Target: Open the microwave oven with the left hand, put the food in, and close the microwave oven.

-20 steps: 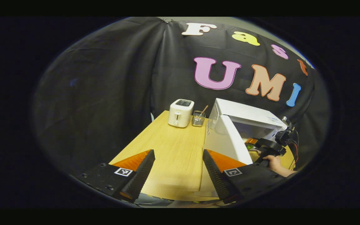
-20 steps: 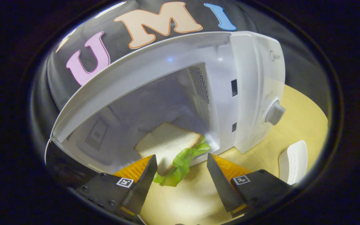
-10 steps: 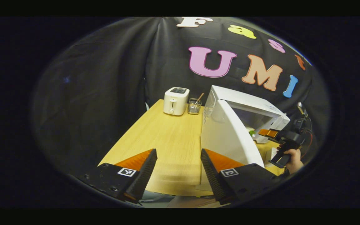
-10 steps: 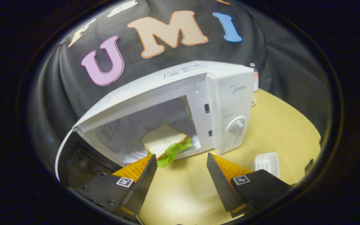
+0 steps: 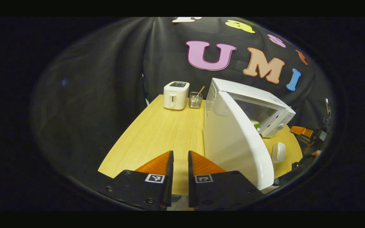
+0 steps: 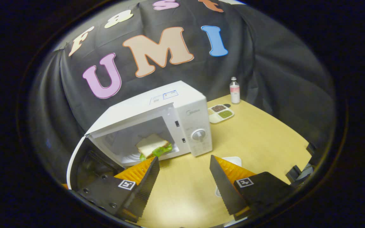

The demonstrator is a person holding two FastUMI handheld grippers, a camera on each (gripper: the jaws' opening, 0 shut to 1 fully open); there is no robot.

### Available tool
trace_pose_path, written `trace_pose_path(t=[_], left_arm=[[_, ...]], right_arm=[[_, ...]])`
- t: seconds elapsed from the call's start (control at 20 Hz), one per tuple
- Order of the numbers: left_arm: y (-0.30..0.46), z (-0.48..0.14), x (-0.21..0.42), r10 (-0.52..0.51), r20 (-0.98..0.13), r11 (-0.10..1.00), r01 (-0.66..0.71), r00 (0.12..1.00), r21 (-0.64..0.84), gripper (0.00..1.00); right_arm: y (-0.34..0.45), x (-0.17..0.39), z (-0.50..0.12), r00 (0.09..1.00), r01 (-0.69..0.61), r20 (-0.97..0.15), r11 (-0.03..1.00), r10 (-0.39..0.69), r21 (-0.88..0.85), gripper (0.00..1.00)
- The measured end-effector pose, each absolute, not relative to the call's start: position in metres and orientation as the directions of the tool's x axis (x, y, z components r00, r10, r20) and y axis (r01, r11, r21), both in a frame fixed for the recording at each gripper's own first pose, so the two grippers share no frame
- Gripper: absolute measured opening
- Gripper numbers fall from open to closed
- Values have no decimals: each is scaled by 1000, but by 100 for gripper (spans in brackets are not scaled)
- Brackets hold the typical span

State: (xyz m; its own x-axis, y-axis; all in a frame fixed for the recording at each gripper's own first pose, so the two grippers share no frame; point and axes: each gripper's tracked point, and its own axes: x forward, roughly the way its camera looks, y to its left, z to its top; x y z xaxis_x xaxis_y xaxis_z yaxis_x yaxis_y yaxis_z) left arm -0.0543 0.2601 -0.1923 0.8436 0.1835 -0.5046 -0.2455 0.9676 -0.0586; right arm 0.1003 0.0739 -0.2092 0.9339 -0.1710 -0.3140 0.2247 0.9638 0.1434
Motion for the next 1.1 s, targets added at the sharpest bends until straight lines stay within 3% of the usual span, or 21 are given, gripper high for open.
trace_pose_path(t=[0.1,0.6,1.1], left_arm=[[256,-196,-57,183,-522,966,-251,833,-61,0],[226,-220,-74,193,-599,977,-211,777,40,0],[197,-211,-67,235,-585,969,-235,777,77,1]], right_arm=[[62,86,-210,927,243,-321,962,-195,120,98],[12,24,-221,899,319,-349,942,-266,104,98],[-36,-2,-222,887,337,-369,936,-279,102,98]])
